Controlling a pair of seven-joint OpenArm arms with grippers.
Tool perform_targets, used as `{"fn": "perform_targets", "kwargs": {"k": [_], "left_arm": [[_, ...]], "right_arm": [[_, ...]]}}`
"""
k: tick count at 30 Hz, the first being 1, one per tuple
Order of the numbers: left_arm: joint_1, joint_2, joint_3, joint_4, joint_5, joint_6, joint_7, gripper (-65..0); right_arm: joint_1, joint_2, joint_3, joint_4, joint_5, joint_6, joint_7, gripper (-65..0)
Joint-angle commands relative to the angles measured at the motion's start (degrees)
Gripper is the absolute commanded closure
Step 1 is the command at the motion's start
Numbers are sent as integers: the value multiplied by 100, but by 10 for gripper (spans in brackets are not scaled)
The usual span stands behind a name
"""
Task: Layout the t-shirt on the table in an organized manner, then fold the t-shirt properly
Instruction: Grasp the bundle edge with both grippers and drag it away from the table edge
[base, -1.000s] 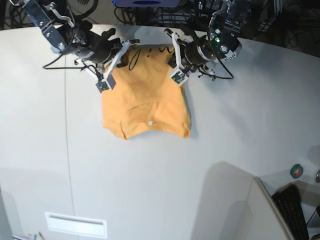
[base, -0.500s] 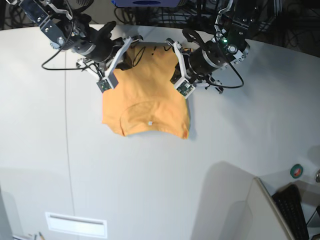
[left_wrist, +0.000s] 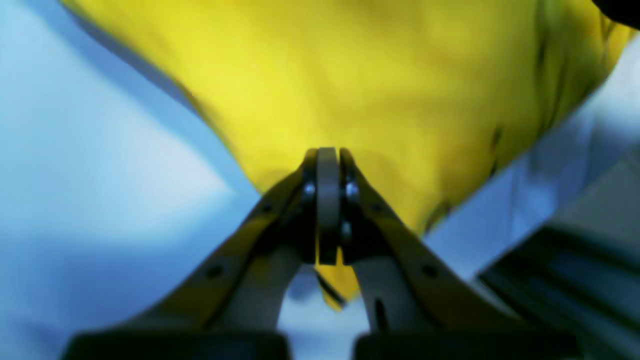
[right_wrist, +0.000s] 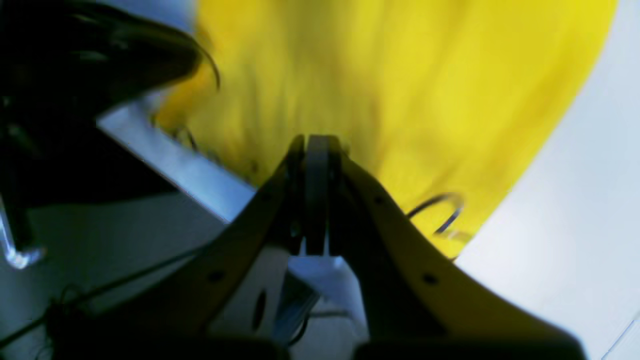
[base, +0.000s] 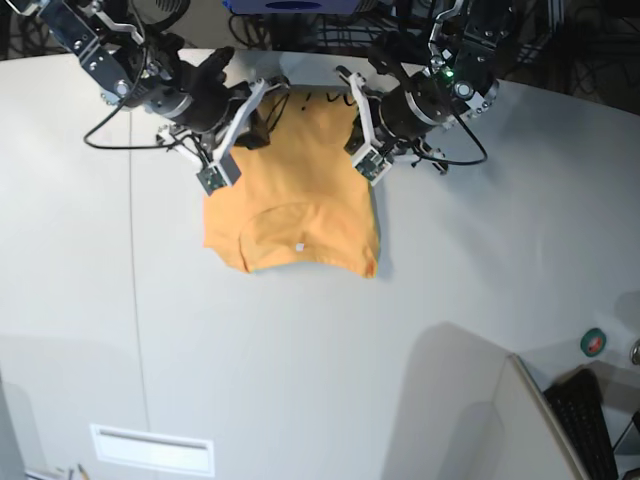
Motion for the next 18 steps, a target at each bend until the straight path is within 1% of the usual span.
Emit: {"fn": "perform_targets", "kwargs": {"k": [1, 3, 7, 9, 11, 13, 15, 18], "left_arm": [[-14, 172, 38, 138, -40, -26, -95, 0], [-40, 330, 38, 68, 4, -26, -95, 0], [-40, 321, 2, -486, 12, -26, -113, 0], [-40, 304, -24, -838, 4, -26, -130, 0], [-40, 181, -33, -987, -14, -17, -148, 0], [-40, 137, -77, -935, -40, -17, -148, 0], [-40, 154, -253, -706, -49, -17, -148, 0], [-40, 154, -376, -337, -58, -17, -113, 0]], "right_arm": [[66, 19, -15, 70, 21, 9, 25, 0], [224, -175, -23, -106, 21, 9, 16, 0], [444, -482, -32, -1012, 21, 44, 16, 0], [496, -535, -32, -1513, 21, 44, 16, 0], [549, -526, -32, -1724, 21, 44, 34, 0], [540, -509, -23, -1627, 21, 44, 34, 0], [523, -368, -23, -1214, 21, 44, 34, 0], [558, -324, -6, -546, 21, 35, 16, 0]]}}
